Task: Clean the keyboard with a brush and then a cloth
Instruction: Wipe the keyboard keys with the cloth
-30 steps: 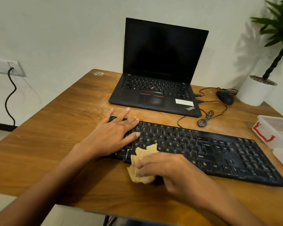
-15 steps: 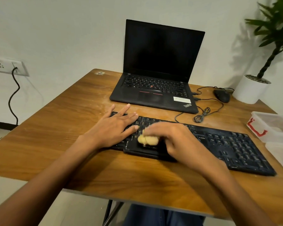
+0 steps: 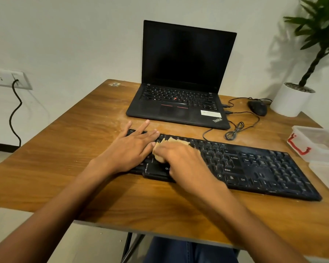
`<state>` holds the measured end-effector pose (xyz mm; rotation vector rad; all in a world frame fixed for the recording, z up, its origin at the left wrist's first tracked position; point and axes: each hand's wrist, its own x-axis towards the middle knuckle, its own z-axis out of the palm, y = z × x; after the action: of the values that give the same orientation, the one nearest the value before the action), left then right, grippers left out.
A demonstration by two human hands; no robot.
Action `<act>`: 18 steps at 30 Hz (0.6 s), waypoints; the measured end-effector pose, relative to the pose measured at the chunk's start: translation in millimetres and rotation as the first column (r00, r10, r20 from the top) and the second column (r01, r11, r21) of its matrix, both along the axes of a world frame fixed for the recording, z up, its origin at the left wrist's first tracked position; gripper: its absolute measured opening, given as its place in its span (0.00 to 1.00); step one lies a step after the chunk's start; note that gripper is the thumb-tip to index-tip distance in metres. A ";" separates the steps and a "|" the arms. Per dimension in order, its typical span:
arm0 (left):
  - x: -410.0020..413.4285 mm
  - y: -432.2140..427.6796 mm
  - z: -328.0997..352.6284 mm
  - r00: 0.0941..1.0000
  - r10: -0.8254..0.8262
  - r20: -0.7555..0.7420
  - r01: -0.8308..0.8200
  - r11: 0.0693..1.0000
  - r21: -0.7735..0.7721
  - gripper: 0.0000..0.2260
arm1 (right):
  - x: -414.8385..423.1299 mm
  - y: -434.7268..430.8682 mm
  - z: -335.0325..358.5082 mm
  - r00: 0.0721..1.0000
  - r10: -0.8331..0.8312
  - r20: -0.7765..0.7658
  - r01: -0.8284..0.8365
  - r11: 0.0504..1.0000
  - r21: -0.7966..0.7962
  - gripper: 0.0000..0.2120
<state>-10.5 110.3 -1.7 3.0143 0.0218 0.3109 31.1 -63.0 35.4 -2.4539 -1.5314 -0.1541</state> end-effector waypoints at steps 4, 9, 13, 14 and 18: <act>0.0 -0.2 -0.8 1.000 0.006 -0.005 -0.006 1.000 -0.019 0.34 | -23.9 -19.9 0.8 0.972 0.163 -0.172 -0.158 0.986 0.045 0.22; -1.0 -1.0 -0.2 1.000 0.002 -0.012 -0.002 0.999 -0.032 0.34 | 9.8 -19.7 2.7 0.995 -0.093 -0.018 0.094 0.992 0.079 0.22; -0.6 -1.3 1.0 1.000 0.019 -0.022 -0.020 1.000 -0.015 0.34 | -29.7 -32.4 -7.5 0.986 0.112 -0.126 -0.106 0.993 0.057 0.22; -1.2 -1.9 1.7 0.999 0.028 -0.014 -0.028 1.000 0.008 0.34 | -36.0 -35.2 -6.1 0.970 0.164 -0.179 -0.153 0.985 0.076 0.22; -7.0 -15.0 6.4 1.000 0.009 0.009 -0.009 0.999 0.053 0.31 | -9.7 -30.7 0.2 0.992 0.020 -0.126 0.007 0.978 0.210 0.24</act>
<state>-17.5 95.3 4.7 3.0661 0.0268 0.3312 21.4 -93.7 35.5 -2.2488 -1.3933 -0.1470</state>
